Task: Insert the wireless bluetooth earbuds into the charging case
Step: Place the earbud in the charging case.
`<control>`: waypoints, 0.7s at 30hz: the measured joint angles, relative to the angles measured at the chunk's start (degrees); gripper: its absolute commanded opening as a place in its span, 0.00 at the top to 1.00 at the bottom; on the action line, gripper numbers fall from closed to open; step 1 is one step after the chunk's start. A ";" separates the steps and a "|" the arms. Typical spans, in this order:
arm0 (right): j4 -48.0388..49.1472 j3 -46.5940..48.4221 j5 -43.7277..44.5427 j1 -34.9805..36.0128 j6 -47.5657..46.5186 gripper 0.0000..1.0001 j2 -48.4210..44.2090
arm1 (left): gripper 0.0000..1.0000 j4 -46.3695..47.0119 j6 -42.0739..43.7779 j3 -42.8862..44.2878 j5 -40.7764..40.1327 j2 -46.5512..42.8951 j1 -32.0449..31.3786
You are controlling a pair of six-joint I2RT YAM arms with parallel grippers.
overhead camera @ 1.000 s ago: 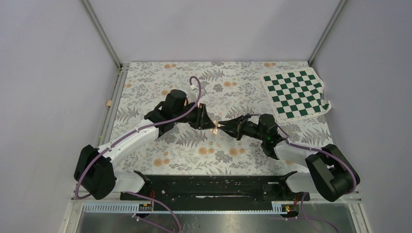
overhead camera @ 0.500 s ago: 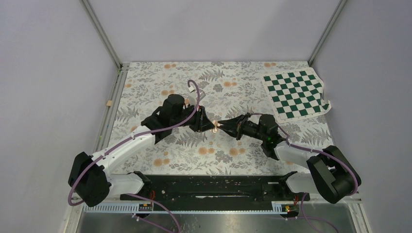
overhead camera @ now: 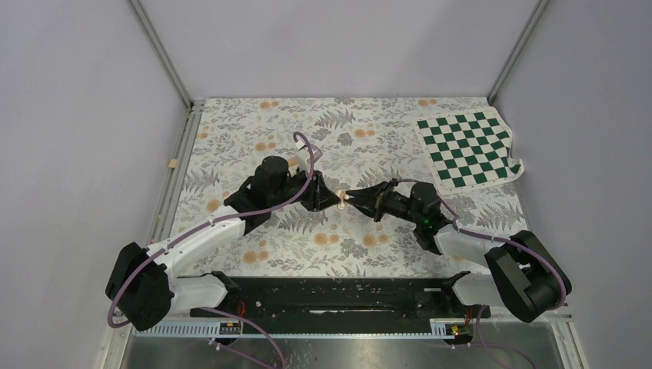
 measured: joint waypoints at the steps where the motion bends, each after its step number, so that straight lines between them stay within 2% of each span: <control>1: 0.22 -0.11 0.02 0.00 0.02 1.00 0.00 | 0.85 1.18 -0.13 -0.81 -0.02 -0.22 -0.02; 7: 1.03 -0.48 0.20 0.00 0.02 1.00 0.00 | 0.88 6.62 -0.63 -3.93 -0.02 -1.14 -0.04; 21: 5.75 -0.50 3.23 0.20 0.00 1.00 1.09 | 0.91 12.79 -4.07 -5.42 -0.74 -0.87 0.09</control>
